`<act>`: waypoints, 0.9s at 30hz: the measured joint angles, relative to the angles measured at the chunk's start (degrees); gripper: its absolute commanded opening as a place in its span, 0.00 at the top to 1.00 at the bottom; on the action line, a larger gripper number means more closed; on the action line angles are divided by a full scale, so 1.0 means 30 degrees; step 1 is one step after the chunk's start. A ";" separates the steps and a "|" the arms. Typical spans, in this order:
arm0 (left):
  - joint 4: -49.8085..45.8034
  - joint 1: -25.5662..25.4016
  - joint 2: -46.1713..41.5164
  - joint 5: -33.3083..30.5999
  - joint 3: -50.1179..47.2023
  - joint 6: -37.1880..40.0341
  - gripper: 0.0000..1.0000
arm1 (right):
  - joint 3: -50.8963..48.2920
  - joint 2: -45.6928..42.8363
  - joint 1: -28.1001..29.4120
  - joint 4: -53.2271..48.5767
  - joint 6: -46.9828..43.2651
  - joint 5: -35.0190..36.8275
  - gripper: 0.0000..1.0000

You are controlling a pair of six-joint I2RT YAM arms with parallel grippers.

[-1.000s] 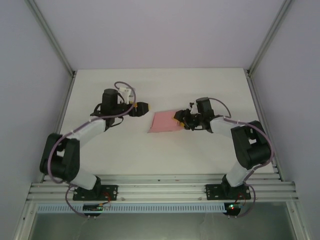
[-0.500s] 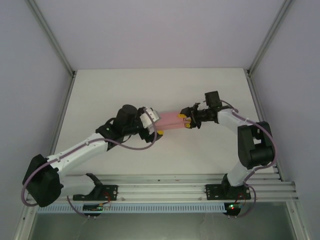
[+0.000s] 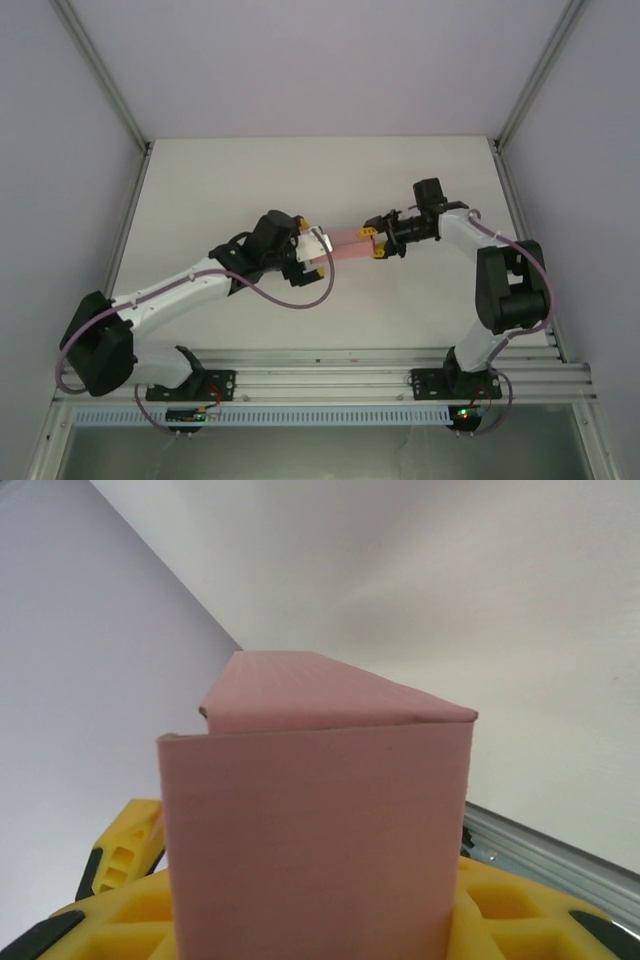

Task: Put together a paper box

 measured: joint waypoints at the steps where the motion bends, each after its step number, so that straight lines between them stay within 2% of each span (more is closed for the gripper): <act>1: -0.0007 -0.0022 0.0306 -0.0015 0.0197 0.0160 0.00 | -0.0007 0.0000 0.0058 0.0080 0.0175 -0.0168 0.67; 4: -0.0240 -0.0073 0.1297 -0.0015 0.0889 0.0546 0.02 | -0.0066 0.0000 0.0277 0.0503 0.0692 -0.0605 0.67; 11: -0.0240 -0.0080 0.1581 -0.0291 0.0998 0.1078 0.37 | -0.0182 0.0022 0.0328 0.0648 0.0860 -0.0663 0.66; 18: -0.0452 -0.0291 0.1581 -0.0350 0.0998 0.1552 0.54 | -0.0182 0.0036 0.0350 0.0729 0.1027 -0.0699 0.58; 21: -0.0481 -0.0306 0.1581 -0.0342 0.0998 0.1851 0.58 | -0.0182 0.0036 0.0342 0.0678 0.1326 -0.0685 0.47; 22: -0.0517 -0.0306 0.1581 -0.0321 0.0998 0.1843 0.60 | -0.0182 0.0036 0.0342 0.0670 0.1311 -0.0692 0.39; 24: -0.0517 -0.0284 0.1581 -0.0357 0.0998 0.1814 0.62 | -0.0299 -0.0095 0.0350 0.0823 0.1333 -0.0758 0.38; 27: -0.0656 -0.0233 0.1581 -0.0357 0.0998 0.1821 0.62 | -0.0794 -0.0714 0.0284 0.1676 0.1902 -0.0750 0.22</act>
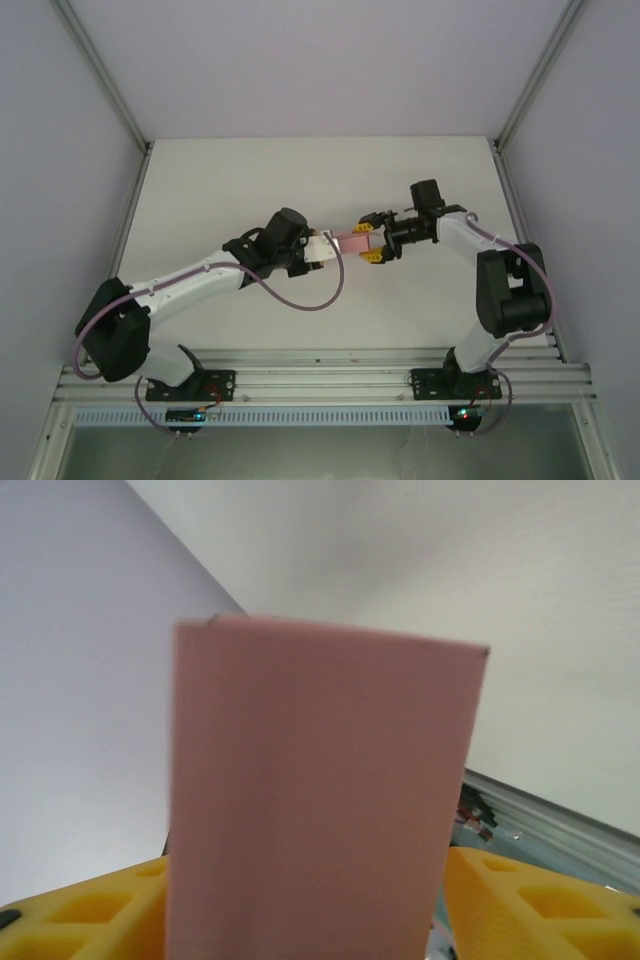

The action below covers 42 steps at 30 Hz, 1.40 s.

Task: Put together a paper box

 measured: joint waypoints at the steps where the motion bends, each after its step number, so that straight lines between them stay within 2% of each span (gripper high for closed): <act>1: -0.0146 0.0029 0.0000 0.0007 0.0000 0.0000 0.62 | -0.0175 -0.0291 -0.0087 0.0328 0.0095 0.0080 0.20; 6: -0.2011 0.0350 0.0058 0.0627 0.0583 0.0000 0.63 | -0.0386 -0.1945 -0.1909 0.1348 -0.1370 0.1894 0.08; 10: -0.4291 0.1049 0.0729 0.1858 0.2069 0.0015 0.61 | -0.0350 -0.3315 -0.3927 0.1843 -0.6113 0.4146 0.07; 12: -0.5479 0.1552 0.1479 0.2623 0.2863 0.0007 0.61 | -0.0357 -0.4189 -0.4146 0.2310 -0.9282 0.5391 0.07; 19: -0.9479 0.3235 0.4983 0.5136 0.5588 0.0022 0.60 | -0.1435 -0.7227 -0.1413 0.4503 -1.8185 0.7067 0.02; 24: -1.0630 0.3636 0.5566 0.6273 0.5814 0.0313 0.60 | -0.1450 -0.6958 0.0648 0.3169 -2.3299 0.7752 0.03; 28: -1.1191 0.3650 0.5668 0.6827 0.6003 0.0597 0.60 | -0.1180 -0.6040 0.2382 0.1581 -2.6185 0.8765 0.06; 35: -1.1526 0.3723 0.6266 0.7191 0.6543 0.0794 0.59 | -0.0029 -0.4080 0.3687 0.0095 -2.8552 1.0105 0.23; 37: -1.1548 0.3723 0.6273 0.7198 0.6543 0.0794 0.59 | 0.0423 -0.3468 0.3891 -0.0393 -2.9135 1.0469 0.36; 40: -1.1577 0.3723 0.6273 0.7176 0.6572 0.0787 0.59 | 0.0903 -0.2747 0.4248 -0.1239 -2.9696 1.1045 0.67; 42: -1.1570 0.3723 0.6273 0.7169 0.6579 0.0787 0.59 | 0.1049 -0.2470 0.4415 -0.1639 -2.9806 1.1373 0.81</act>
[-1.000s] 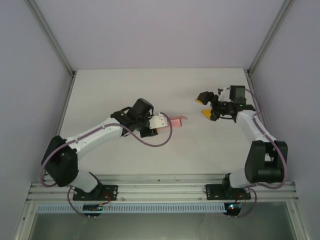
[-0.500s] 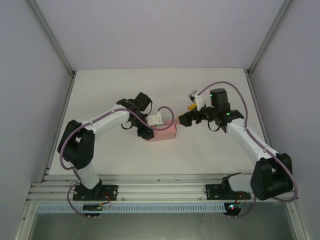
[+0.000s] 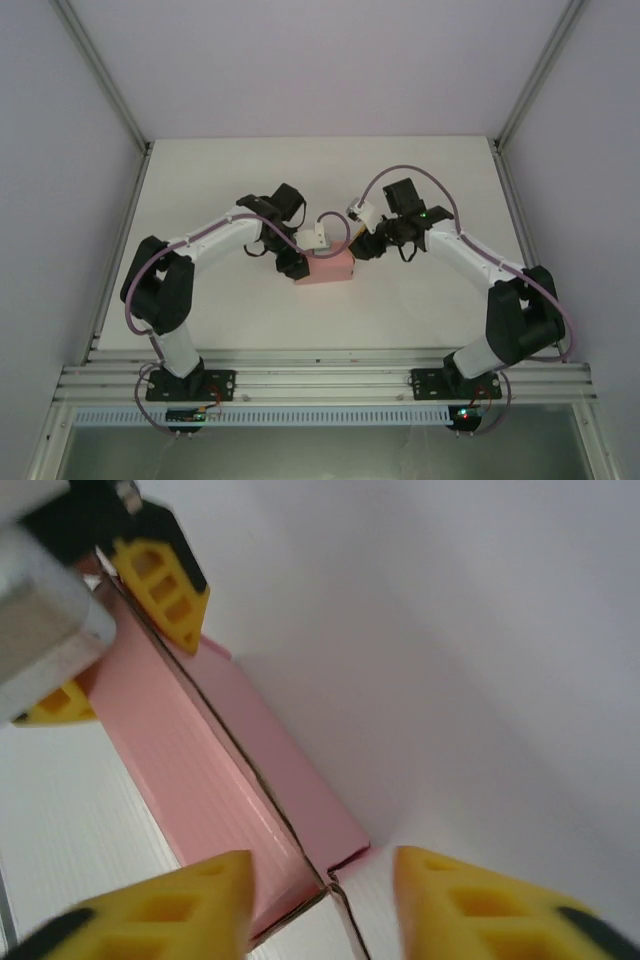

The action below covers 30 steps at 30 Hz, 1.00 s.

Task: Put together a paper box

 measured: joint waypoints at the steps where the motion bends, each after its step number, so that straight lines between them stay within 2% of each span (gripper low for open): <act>1: 0.0000 0.0000 0.0015 -0.0007 0.0000 -0.0007 0.59 | 0.0000 0.0044 0.0058 -0.0175 -0.0036 0.0138 0.85; 5: 0.0007 0.0000 0.0029 -0.0095 0.0044 -0.0226 0.59 | 0.0036 0.0044 0.0153 -0.0386 0.0721 0.0568 0.92; 8: 0.0284 -0.0007 0.0036 -0.0277 0.0066 -0.0612 0.59 | 0.0248 0.0044 0.0328 -0.0379 0.2535 0.1246 0.94; 13: 0.0911 0.0000 0.0073 -0.0656 0.0073 -0.1399 0.58 | 0.0306 0.0029 0.1005 0.0437 0.8255 0.3162 0.96; 16: 0.0809 0.0051 0.0248 -0.0729 0.0284 -0.1814 0.58 | -0.0605 -0.0415 0.1574 0.2084 1.1861 0.4269 0.96; 20: 0.0532 0.0087 0.0481 -0.0729 0.0590 -0.2047 0.58 | -0.1902 -0.0940 0.1778 0.4124 1.5198 0.4801 0.96; 24: 0.0444 0.0124 0.0619 -0.0714 0.0801 -0.2280 0.57 | -0.3402 -0.1319 0.1960 0.6557 1.5926 0.5472 0.96; 30: 0.0481 0.0131 0.0663 -0.0794 0.0823 -0.2594 0.55 | -0.6317 -0.1996 0.2353 1.1402 1.5358 0.6441 0.99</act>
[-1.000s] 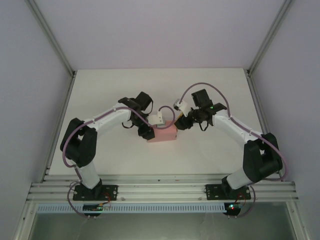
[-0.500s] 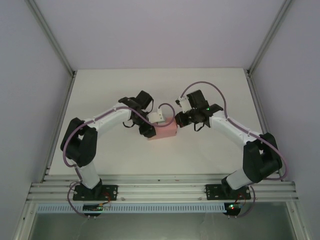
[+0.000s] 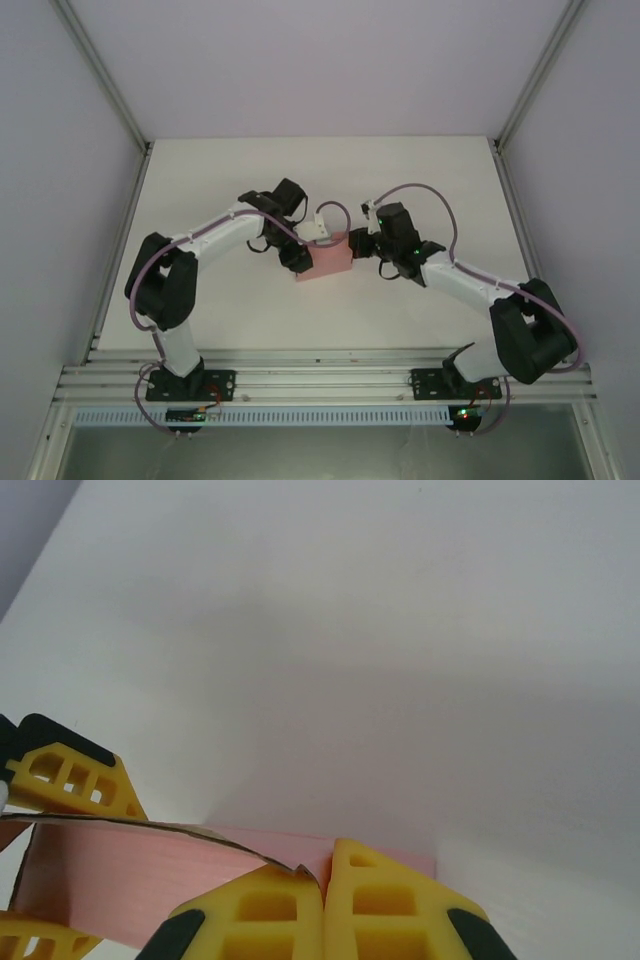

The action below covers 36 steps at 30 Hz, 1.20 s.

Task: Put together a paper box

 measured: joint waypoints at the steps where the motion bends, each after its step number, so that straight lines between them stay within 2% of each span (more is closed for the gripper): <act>1: 0.0007 0.0000 0.0000 -0.0029 0.0007 0.0000 0.55 | -0.0321 -0.0044 0.0066 0.0590 -0.0211 0.0160 0.99; 4: 0.0146 -0.0007 0.0015 -0.0255 0.0109 -0.0007 0.50 | -0.0831 -0.0036 0.0364 0.1749 -0.1013 0.0940 0.99; 9: 0.0670 -0.0007 0.0226 -0.0452 0.0466 -0.0248 0.20 | -0.1049 -0.0015 0.1202 0.2149 -0.2025 0.2594 1.00; 11: 0.0707 -0.0015 0.0226 -0.0532 0.0670 -0.0452 0.16 | -0.1042 0.0000 0.1392 0.2178 -0.2135 0.2943 1.00; 12: 0.0787 -0.0015 0.0219 -0.0590 0.0750 -0.0539 0.01 | -0.1042 0.0000 0.1486 0.2171 -0.2142 0.3082 1.00; 13: 0.0874 -0.0015 0.0197 -0.0663 0.0838 -0.0736 0.00 | -0.0998 0.0000 0.1596 0.2113 -0.2135 0.3264 1.00; 19: 0.1515 -0.0058 -0.1399 -0.1785 0.0270 -0.2761 0.00 | -0.0452 0.0000 0.2302 0.0991 -0.1909 0.4575 1.00; 25: 0.1698 -0.0415 -0.5457 -0.5071 -0.1508 -0.7563 0.00 | -0.0175 -0.0044 0.2565 0.0299 -0.1559 0.5246 1.00; 28: 0.1603 -0.0437 -0.7111 -0.6200 -0.2368 -0.9872 0.14 | -0.0168 -0.0109 0.2710 0.0124 -0.1472 0.5508 1.00; 30: 0.1443 -0.0423 -0.7643 -0.6521 -0.2834 -1.0936 0.29 | -0.0153 -0.0131 0.2783 0.0044 -0.1472 0.5617 1.00; 32: 0.1457 -0.0430 -0.7657 -0.6645 -0.3082 -1.1584 0.39 | -0.0153 -0.0153 0.2878 0.0007 -0.1472 0.5705 1.00; 34: 0.1479 -0.0430 -0.7373 -0.6579 -0.3228 -1.1999 0.45 | -0.0153 -0.0175 0.3002 -0.0007 -0.1479 0.5792 1.00; 36: 0.1596 -0.0423 -0.6863 -0.6492 -0.3220 -1.2276 0.48 | -0.0153 -0.0182 0.3147 -0.0044 -0.1479 0.5872 1.00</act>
